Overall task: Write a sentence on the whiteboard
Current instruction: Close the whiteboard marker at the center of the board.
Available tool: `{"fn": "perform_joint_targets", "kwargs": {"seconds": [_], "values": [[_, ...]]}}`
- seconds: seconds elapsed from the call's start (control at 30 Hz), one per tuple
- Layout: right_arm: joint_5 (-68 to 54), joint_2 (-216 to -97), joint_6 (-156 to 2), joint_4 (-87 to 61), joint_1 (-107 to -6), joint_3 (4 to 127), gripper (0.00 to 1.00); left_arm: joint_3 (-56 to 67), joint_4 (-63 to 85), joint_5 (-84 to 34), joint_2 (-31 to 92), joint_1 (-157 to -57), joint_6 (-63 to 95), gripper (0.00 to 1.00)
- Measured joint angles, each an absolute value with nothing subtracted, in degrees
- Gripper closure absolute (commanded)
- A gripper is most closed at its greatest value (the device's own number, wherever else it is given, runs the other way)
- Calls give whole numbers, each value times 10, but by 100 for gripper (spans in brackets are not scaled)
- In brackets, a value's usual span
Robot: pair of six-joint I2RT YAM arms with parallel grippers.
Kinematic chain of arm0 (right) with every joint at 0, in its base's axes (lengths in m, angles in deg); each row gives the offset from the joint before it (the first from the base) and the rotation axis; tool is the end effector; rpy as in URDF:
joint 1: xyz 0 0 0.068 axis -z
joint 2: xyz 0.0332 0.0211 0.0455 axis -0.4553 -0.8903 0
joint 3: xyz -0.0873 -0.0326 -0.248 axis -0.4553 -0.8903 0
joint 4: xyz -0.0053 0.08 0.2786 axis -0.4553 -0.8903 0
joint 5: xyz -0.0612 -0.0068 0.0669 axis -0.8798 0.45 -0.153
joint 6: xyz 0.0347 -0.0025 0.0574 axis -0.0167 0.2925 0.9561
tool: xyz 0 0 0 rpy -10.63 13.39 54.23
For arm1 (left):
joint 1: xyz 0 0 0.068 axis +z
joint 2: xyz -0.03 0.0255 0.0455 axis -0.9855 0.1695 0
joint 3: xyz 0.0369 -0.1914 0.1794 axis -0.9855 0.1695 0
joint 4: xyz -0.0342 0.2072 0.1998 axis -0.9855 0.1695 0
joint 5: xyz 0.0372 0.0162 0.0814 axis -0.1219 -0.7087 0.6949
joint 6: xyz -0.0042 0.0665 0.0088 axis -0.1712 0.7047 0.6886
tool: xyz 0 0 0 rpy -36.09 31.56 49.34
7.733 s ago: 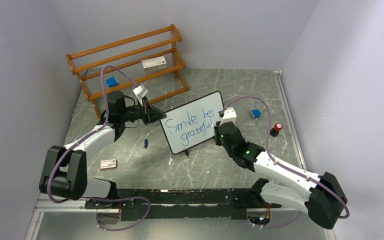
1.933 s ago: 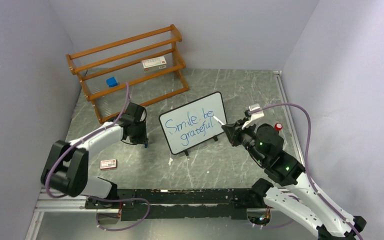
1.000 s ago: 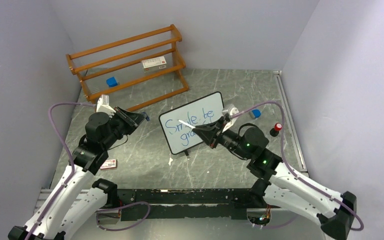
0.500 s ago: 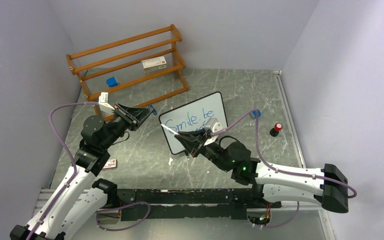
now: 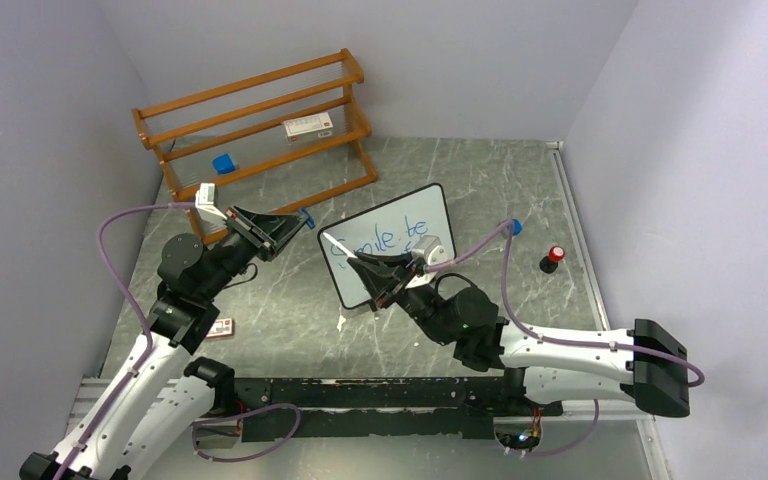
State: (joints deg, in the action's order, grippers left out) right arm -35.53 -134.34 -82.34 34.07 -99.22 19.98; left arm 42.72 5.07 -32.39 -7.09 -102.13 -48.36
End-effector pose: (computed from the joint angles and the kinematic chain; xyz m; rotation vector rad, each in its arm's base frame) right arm 0.1025 0.2558 0.2939 -0.4733 1.2317 0.8737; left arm 0.1984 -0.0954 0.3274 -0.5318 1.6112 -1.5346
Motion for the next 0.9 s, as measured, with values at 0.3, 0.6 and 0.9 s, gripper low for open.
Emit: {"fn": "perform_joint_targets", "kwargs": {"seconds": [0.3,0.6,0.9], "values": [[-359,-1369,-825,371,-997,200,100,427,44,-330,-74,-1021,-482,95],[-361,-1377,-825,390,-1000,200,100,427,43,-331,-80,-1021,-482,95],[-361,-1387,-825,407,-1002,200,100,427,42,-336,-80,-1021,-483,95]]}}
